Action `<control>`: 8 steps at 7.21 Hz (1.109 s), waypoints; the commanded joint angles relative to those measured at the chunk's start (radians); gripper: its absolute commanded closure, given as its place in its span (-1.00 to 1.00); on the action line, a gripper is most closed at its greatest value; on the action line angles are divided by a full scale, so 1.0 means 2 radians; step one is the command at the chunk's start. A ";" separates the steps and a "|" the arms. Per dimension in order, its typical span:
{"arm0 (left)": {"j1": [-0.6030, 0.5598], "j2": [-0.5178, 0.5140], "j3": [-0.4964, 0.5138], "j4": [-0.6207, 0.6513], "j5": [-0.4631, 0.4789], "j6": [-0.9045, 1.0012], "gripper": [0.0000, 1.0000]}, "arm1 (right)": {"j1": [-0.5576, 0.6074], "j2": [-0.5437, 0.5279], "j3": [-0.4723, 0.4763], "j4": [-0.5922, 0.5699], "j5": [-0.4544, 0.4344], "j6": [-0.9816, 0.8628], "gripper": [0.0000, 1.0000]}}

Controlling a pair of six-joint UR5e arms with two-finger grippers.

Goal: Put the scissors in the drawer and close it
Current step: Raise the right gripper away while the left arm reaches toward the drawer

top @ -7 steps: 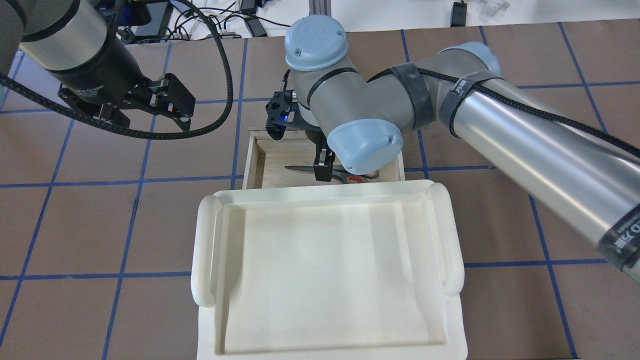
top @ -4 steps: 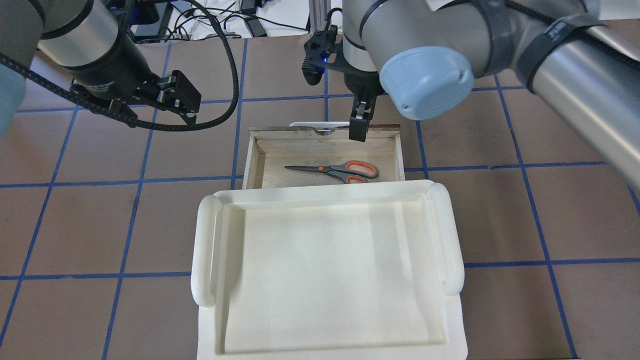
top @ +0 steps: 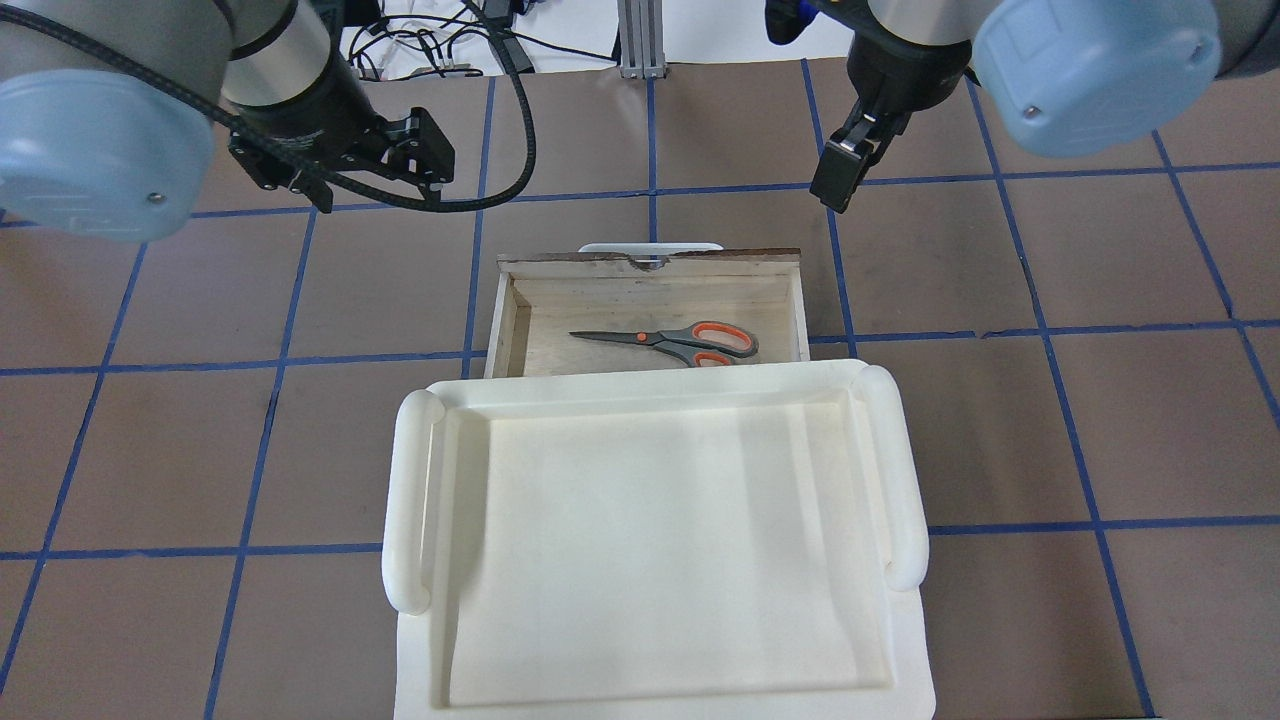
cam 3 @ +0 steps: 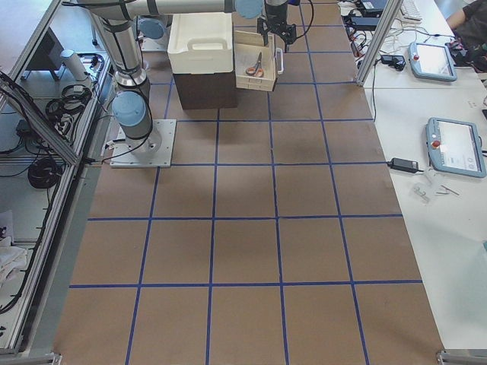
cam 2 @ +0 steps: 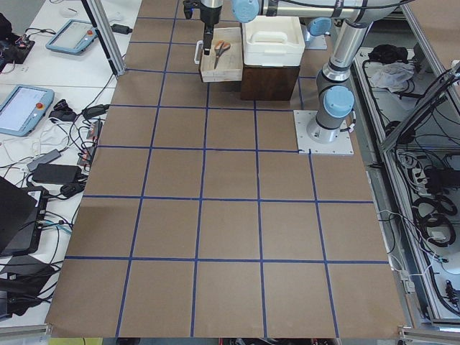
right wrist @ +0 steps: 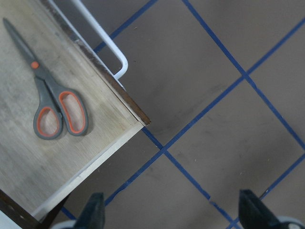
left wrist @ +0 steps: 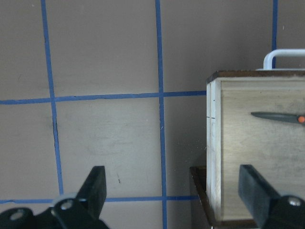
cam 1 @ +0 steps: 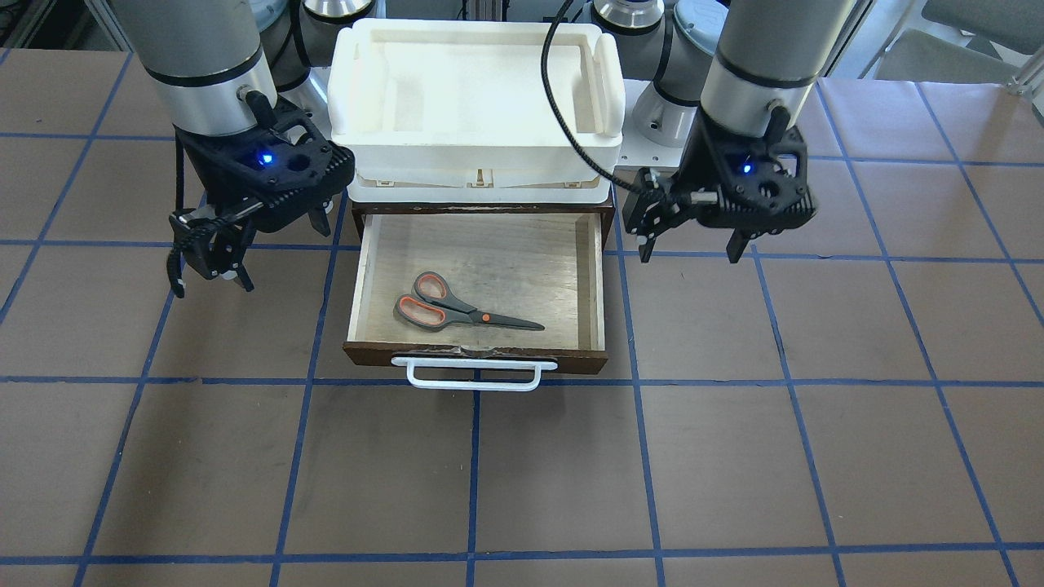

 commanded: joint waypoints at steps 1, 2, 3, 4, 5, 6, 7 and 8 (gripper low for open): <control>-0.040 -0.081 0.042 0.054 0.001 -0.075 -1.00 | -0.003 -0.007 0.003 0.027 -0.010 0.156 -0.99; -0.060 -0.118 0.077 0.055 0.005 -0.108 -1.00 | -0.015 -0.007 0.003 0.025 -0.006 0.204 -0.99; -0.071 -0.150 0.096 0.069 0.005 -0.111 -1.00 | -0.036 -0.007 0.002 0.025 -0.002 0.211 -0.99; -0.084 -0.177 0.102 0.083 0.006 -0.113 -1.00 | -0.058 -0.007 0.003 0.031 -0.002 0.213 -1.00; -0.095 -0.196 0.112 0.083 0.007 -0.125 -1.00 | -0.064 -0.007 0.004 0.032 -0.002 0.222 -0.99; -0.099 -0.214 0.135 0.083 0.009 -0.154 -1.00 | -0.065 -0.007 0.004 0.034 0.020 0.270 -0.99; -0.104 -0.236 0.155 0.083 0.009 -0.168 -1.00 | -0.064 -0.008 0.004 0.034 0.027 0.270 -0.99; -0.114 -0.253 0.162 0.083 0.009 -0.169 -1.00 | -0.065 -0.007 0.004 0.035 0.027 0.269 -0.99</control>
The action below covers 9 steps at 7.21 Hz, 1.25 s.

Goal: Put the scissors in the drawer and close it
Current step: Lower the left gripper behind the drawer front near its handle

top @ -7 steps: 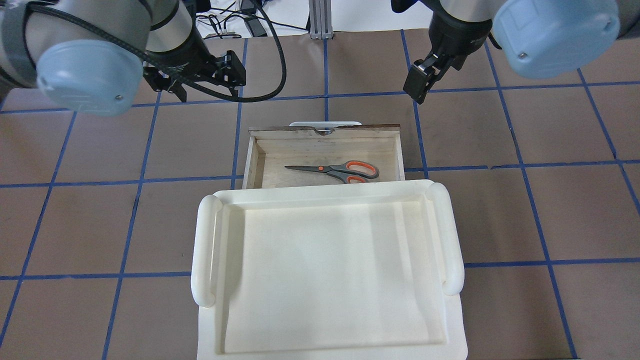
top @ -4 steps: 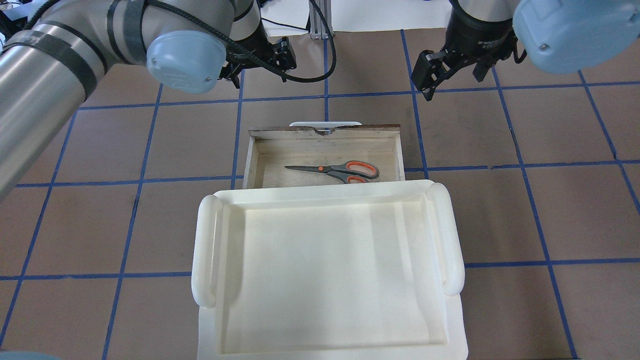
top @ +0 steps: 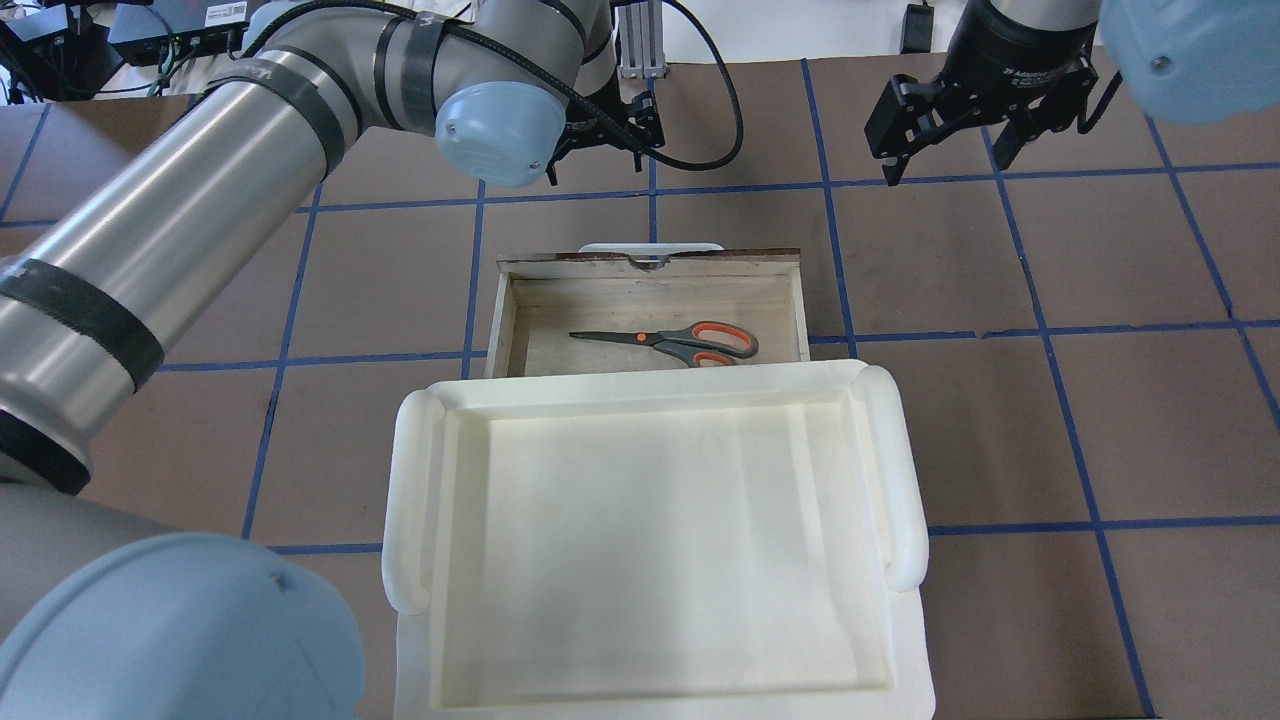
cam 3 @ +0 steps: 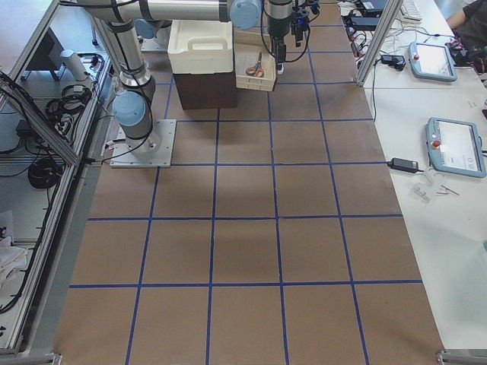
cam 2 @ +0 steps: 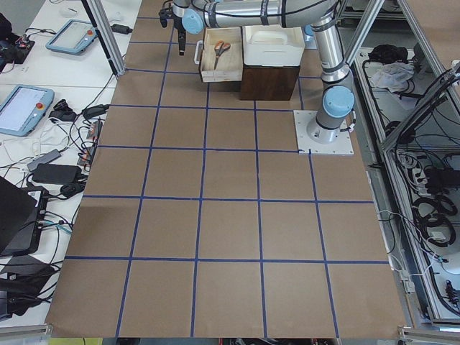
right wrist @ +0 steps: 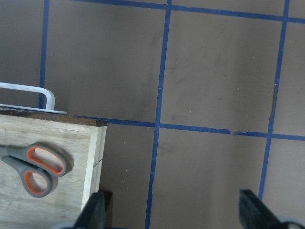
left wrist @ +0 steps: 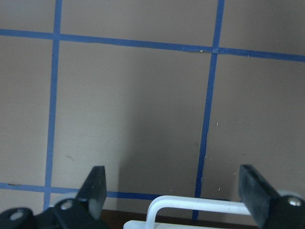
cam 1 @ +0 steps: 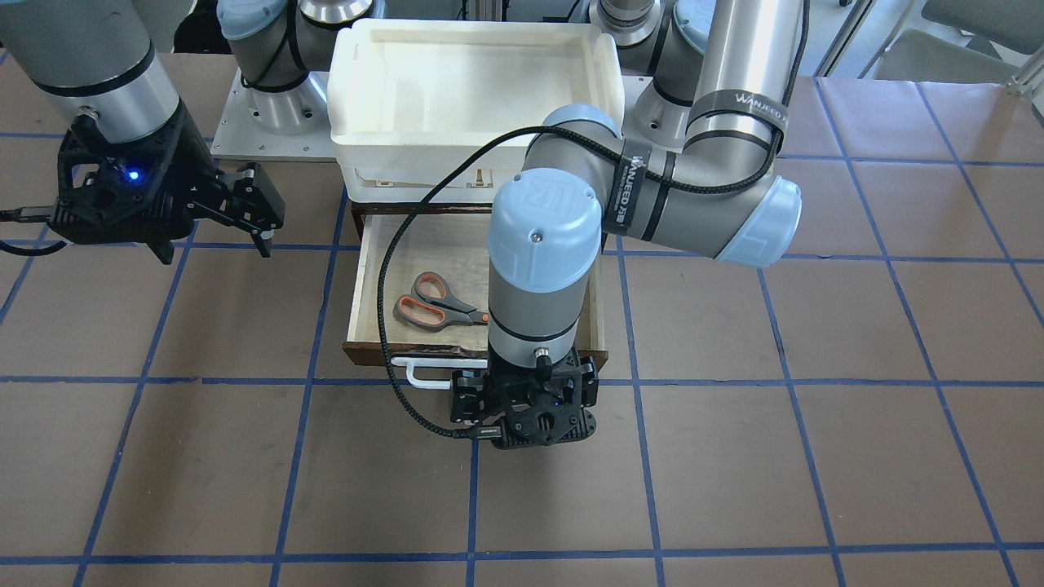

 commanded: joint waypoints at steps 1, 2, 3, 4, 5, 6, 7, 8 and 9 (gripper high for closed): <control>-0.017 -0.038 0.017 0.002 0.001 -0.009 -1.00 | -0.001 0.000 0.000 0.002 0.005 0.005 -0.99; -0.021 -0.049 0.017 0.004 -0.002 -0.008 -1.00 | -0.001 0.000 0.000 0.002 0.006 0.005 -0.99; -0.028 -0.059 0.017 0.003 -0.005 -0.006 -1.00 | -0.002 0.000 0.002 0.002 0.007 0.007 -0.99; -0.028 -0.065 0.018 0.003 -0.007 -0.006 -1.00 | -0.003 0.000 0.005 0.002 0.012 0.007 -0.99; -0.029 -0.067 0.017 -0.003 -0.009 -0.006 -1.00 | -0.003 0.000 0.005 0.002 0.013 0.007 -0.99; -0.030 -0.072 0.017 -0.008 -0.009 -0.007 -1.00 | -0.003 0.000 0.005 0.002 0.013 0.007 -0.99; -0.031 -0.081 0.017 -0.007 -0.009 -0.007 -1.00 | -0.002 -0.002 0.008 0.001 0.013 0.004 -0.99; -0.032 -0.086 0.017 -0.008 -0.012 -0.008 -1.00 | -0.002 -0.002 0.008 0.001 0.013 -0.002 -0.99; -0.032 -0.086 0.017 -0.013 -0.012 -0.008 -1.00 | -0.002 -0.003 0.008 0.001 0.013 -0.006 -0.99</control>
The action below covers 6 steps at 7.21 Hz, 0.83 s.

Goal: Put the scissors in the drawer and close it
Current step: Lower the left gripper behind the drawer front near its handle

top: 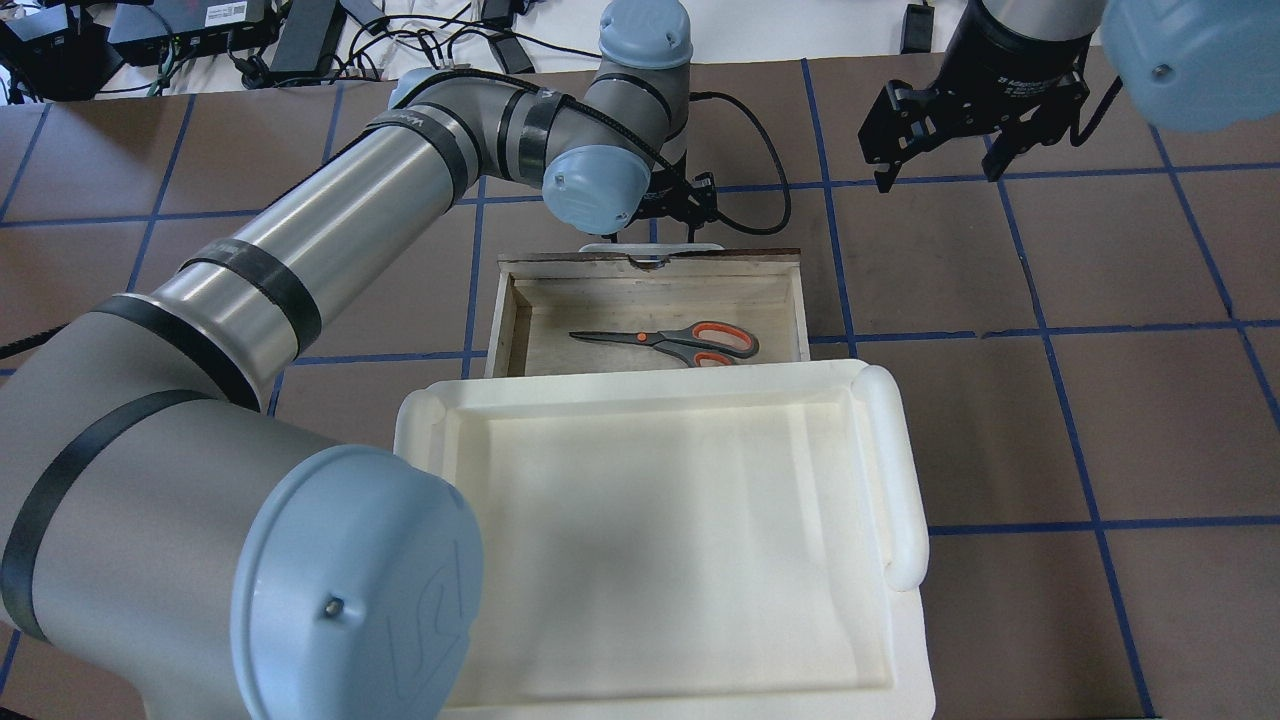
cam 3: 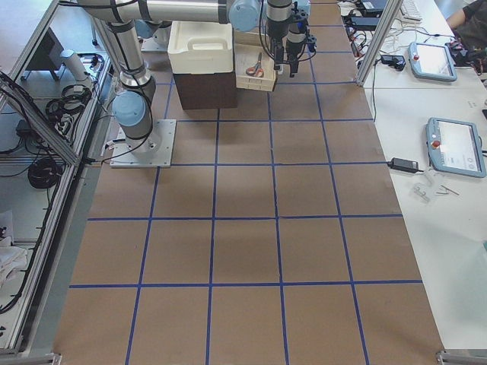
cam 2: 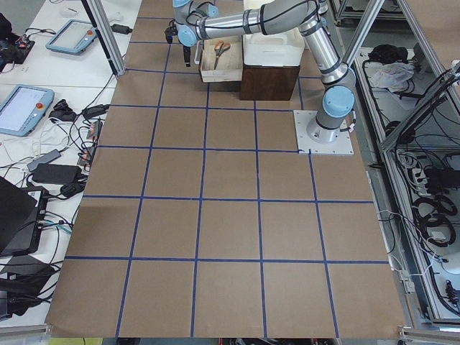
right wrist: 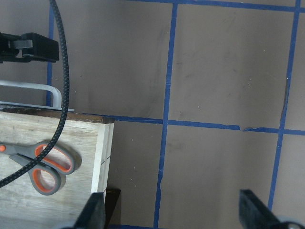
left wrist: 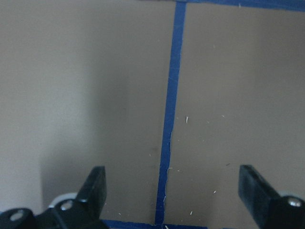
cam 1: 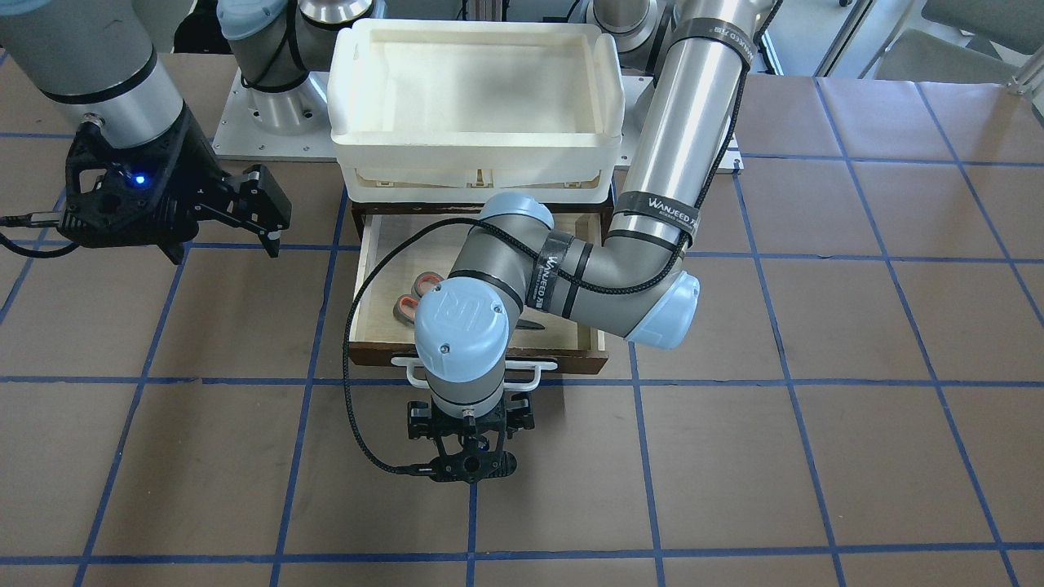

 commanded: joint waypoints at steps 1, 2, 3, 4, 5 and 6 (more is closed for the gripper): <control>-0.001 -0.002 0.000 -0.027 -0.002 0.000 -1.00 | 0.001 -0.002 0.001 0.000 -0.001 -0.004 -0.99; -0.001 -0.003 0.000 -0.034 -0.002 0.000 -1.00 | 0.001 -0.002 0.001 0.000 -0.001 -0.004 -0.99; -0.001 0.001 -0.001 -0.048 -0.002 0.000 -1.00 | 0.001 -0.002 0.001 0.000 -0.001 -0.005 -0.99; -0.001 0.013 -0.002 -0.050 -0.017 0.000 -1.00 | 0.001 -0.002 0.001 0.000 -0.001 -0.004 -0.99; -0.001 0.023 -0.002 -0.066 -0.019 0.000 -1.00 | 0.001 -0.003 0.001 0.000 -0.001 -0.004 -0.99; -0.002 0.029 -0.002 -0.070 -0.020 -0.001 -1.00 | 0.001 -0.002 0.001 0.000 0.000 -0.004 -0.99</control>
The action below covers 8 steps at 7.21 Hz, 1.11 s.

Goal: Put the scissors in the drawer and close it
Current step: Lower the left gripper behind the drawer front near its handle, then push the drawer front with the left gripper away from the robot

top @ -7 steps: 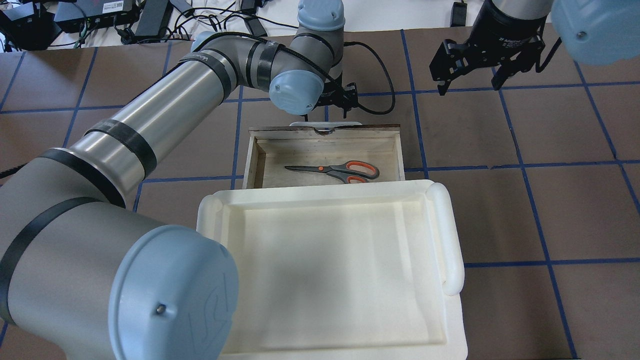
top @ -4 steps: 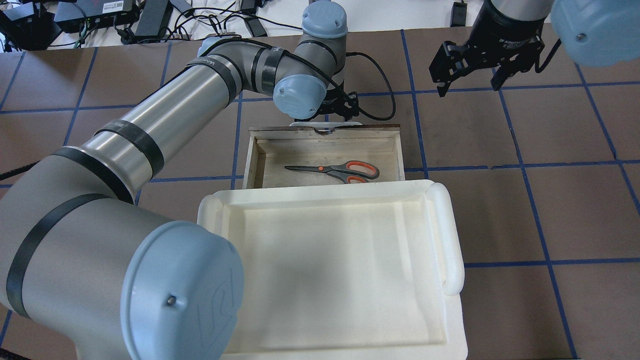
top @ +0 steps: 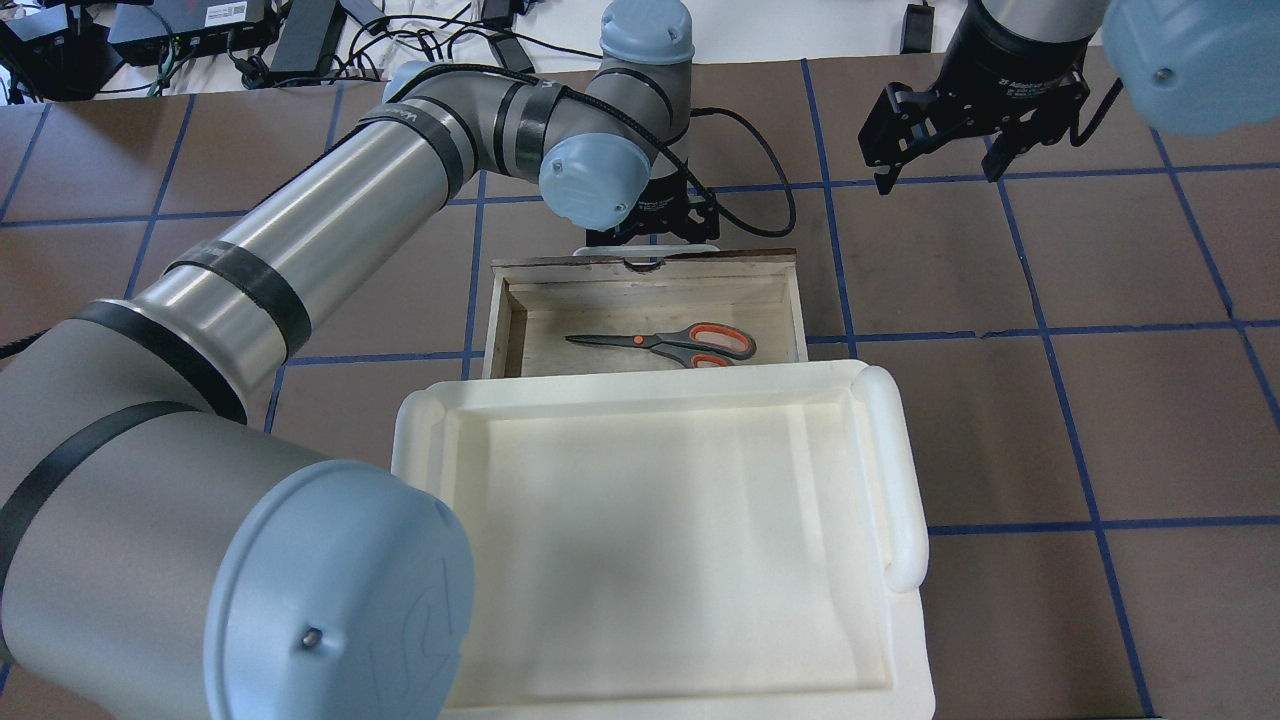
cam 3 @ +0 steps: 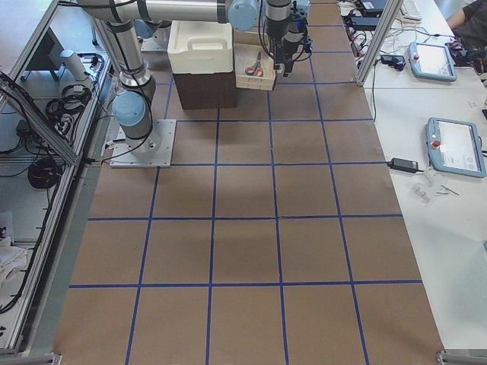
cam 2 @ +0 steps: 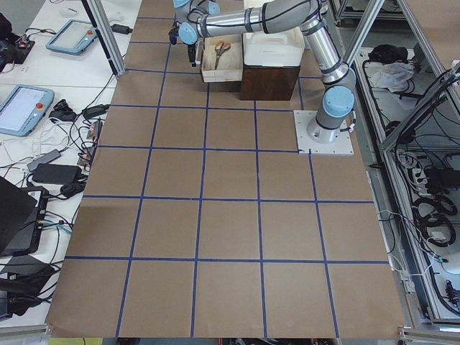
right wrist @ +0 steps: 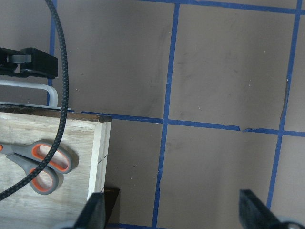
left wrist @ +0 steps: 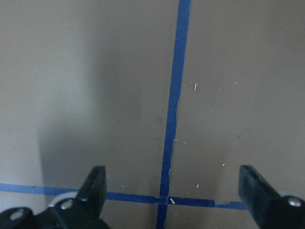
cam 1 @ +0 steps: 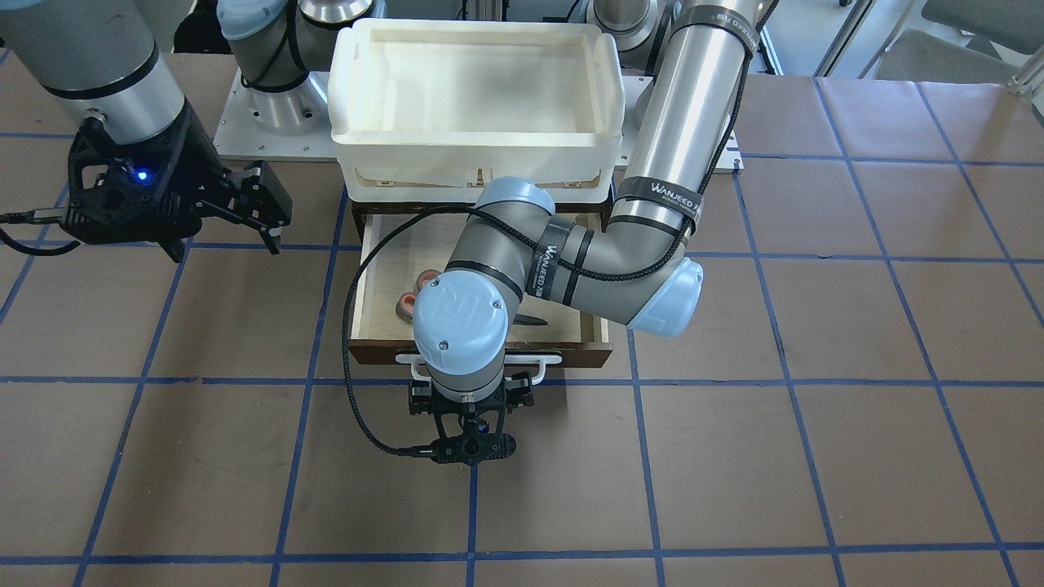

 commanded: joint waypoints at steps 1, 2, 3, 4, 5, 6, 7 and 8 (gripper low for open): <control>-0.001 0.012 -0.001 -0.023 -0.004 -0.002 -1.00 | 0.000 0.000 0.000 0.000 0.001 0.001 -0.99; -0.001 0.016 -0.001 -0.036 -0.004 -0.003 -1.00 | 0.000 0.000 0.000 0.000 0.000 0.000 -0.99; -0.001 0.024 -0.001 -0.074 -0.004 -0.004 -1.00 | 0.000 0.000 0.000 0.001 0.001 0.001 -0.99; -0.002 0.031 -0.002 -0.093 -0.004 -0.004 -1.00 | 0.000 0.000 0.000 0.001 0.001 0.001 -0.99; -0.002 0.038 -0.003 -0.107 -0.004 -0.003 -1.00 | 0.000 0.000 0.000 0.001 0.000 0.001 -0.99; -0.004 0.042 -0.004 -0.115 -0.004 -0.004 -1.00 | 0.000 0.000 0.001 0.001 0.000 0.001 -0.99; -0.004 0.049 -0.012 -0.120 -0.004 -0.004 -1.00 | 0.000 -0.002 0.008 -0.001 0.001 0.000 -0.99; -0.004 0.058 -0.024 -0.121 -0.011 -0.004 -1.00 | 0.000 -0.007 0.016 -0.003 0.001 0.000 -0.99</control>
